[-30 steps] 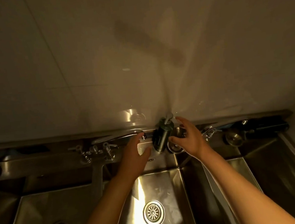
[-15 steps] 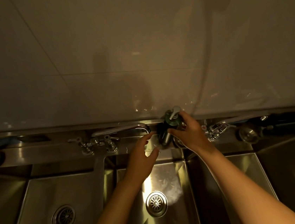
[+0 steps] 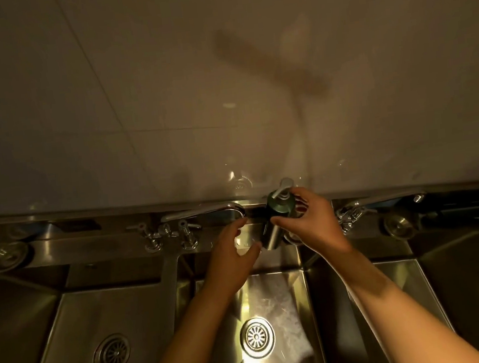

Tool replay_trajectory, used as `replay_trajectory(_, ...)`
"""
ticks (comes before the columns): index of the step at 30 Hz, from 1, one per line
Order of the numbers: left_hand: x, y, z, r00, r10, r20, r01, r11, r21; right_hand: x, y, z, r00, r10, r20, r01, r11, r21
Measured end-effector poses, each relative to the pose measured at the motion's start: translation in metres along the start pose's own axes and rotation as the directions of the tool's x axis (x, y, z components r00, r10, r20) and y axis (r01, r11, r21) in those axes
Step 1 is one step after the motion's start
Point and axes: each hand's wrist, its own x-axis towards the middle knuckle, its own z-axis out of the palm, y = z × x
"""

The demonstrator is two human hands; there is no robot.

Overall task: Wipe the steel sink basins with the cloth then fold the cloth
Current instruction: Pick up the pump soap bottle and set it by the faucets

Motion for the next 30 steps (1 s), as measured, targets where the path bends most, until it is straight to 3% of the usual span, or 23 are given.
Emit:
replay_trajectory(7,-0.025,0.055,-0.011,0.996,0.081,-0.032,-0.079,0.995,0.055,-0.031,-0.08,-0.04,0.986,-0.168,-0.019,0.168,0.986,0.014)
replay_trajectory(18,-0.067,0.175,-0.046,0.974,0.19,-0.128,-0.181,0.98,0.078,-0.079,-0.208,-0.108,0.904,-0.418,-0.087,0.425,0.901,0.082)
replay_trajectory(26,-0.109,0.209,-0.042,0.965,0.195,-0.173,-0.185,0.98,0.073,-0.106,-0.225,-0.128,0.883,-0.46,-0.098,0.47,0.871,0.141)
replay_trajectory(30,-0.128,0.206,-0.047,0.963,0.144,-0.226,-0.138,0.989,0.045,-0.115,-0.225,-0.124,0.879,-0.476,-0.021,0.473,0.865,0.165)
